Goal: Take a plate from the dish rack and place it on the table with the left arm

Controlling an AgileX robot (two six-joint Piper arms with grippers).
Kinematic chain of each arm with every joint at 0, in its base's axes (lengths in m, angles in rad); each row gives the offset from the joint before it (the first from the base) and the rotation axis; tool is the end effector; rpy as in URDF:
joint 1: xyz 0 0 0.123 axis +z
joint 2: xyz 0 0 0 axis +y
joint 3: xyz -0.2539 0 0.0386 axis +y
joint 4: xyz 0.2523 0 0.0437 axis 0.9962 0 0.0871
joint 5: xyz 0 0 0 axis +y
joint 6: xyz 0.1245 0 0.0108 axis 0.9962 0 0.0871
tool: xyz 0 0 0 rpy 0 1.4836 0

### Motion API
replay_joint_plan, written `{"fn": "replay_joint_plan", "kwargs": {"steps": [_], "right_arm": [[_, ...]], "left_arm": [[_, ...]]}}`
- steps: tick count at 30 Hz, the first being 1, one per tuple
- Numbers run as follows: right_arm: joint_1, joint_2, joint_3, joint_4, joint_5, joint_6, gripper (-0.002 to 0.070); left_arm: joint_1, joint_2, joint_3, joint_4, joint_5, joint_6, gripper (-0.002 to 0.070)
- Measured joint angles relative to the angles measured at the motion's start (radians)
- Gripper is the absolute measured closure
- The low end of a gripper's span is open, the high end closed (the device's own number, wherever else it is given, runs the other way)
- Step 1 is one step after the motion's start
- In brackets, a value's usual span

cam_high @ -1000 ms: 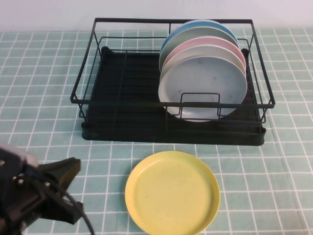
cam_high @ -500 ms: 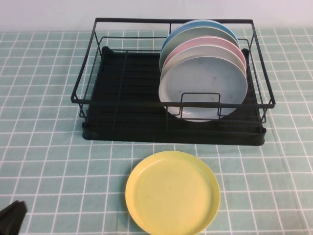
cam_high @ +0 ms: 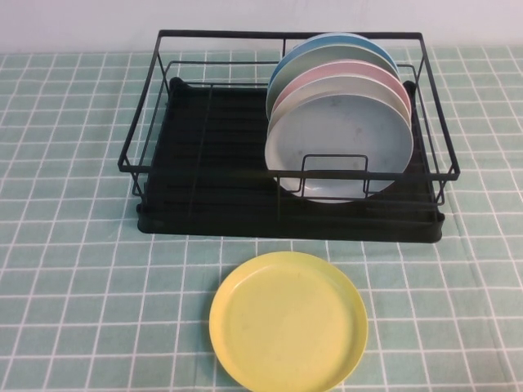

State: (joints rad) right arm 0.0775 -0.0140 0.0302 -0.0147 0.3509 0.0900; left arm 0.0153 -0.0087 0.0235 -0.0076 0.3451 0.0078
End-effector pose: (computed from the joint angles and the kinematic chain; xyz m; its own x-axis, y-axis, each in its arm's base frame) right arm 0.1183 0.0086 0.1630 -0.2801 0.0546 -0.9584 -0.0514 0.9961 0.0718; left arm 0.1190 0.0015 0.1656 -0.2693 -0.0035 -0.9630 -0.0126 0.9999 -0.0001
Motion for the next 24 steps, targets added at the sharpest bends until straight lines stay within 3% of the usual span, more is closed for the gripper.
{"fn": "replay_joint_plan", "kwargs": {"steps": [7, 15, 24], "right_arm": [[0.000, 0.000, 0.000, 0.000, 0.000, 0.000, 0.0694], [0.000, 0.000, 0.000, 0.000, 0.000, 0.000, 0.0694], [0.000, 0.000, 0.000, 0.000, 0.000, 0.000, 0.0694]], "left_arm": [[-0.007, 0.000, 0.000, 0.008, 0.002, 0.021, 0.0678], [-0.117, 0.000, 0.000, 0.008, 0.002, 0.024, 0.0678], [-0.121, 0.000, 0.000, 0.008, 0.002, 0.024, 0.0678]]}}
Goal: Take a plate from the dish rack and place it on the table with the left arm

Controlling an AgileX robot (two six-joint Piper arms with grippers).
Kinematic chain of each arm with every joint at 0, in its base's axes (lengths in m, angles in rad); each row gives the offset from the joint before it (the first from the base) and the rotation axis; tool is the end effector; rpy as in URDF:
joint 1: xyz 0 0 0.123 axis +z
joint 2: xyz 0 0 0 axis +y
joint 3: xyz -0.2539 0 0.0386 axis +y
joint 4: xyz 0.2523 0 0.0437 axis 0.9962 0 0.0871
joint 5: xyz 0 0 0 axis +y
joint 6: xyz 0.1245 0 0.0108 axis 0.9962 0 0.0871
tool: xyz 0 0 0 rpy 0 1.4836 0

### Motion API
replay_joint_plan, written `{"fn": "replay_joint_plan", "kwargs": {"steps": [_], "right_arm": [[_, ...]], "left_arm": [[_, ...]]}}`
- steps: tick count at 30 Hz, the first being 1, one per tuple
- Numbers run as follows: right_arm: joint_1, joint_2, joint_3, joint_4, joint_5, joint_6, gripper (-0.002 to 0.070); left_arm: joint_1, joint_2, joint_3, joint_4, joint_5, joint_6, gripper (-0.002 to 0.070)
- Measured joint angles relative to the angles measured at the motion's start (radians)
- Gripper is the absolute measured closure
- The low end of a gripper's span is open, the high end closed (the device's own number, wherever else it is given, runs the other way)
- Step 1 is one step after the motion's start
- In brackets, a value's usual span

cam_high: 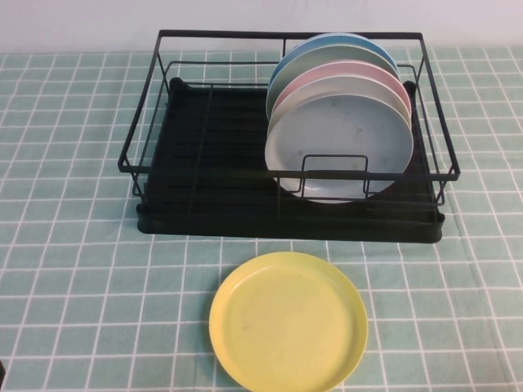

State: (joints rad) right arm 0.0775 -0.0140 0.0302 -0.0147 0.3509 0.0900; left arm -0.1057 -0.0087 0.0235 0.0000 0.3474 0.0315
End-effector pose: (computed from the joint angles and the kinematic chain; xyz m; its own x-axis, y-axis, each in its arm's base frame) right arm 0.1183 0.0086 0.1630 -0.2801 0.0546 -0.9584 -0.0514 0.9961 0.0718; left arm 0.1183 -0.0125 0.1653 -0.2666 0.0600 -0.9619 0.1140 0.9930 0.0303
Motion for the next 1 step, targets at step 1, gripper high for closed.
{"fn": "replay_joint_plan", "kwargs": {"steps": [1], "right_arm": [[0.000, 0.000, 0.000, 0.000, 0.000, 0.000, 0.0694]], "left_arm": [[0.000, 0.000, 0.000, 0.000, 0.000, 0.000, 0.0678]]}}
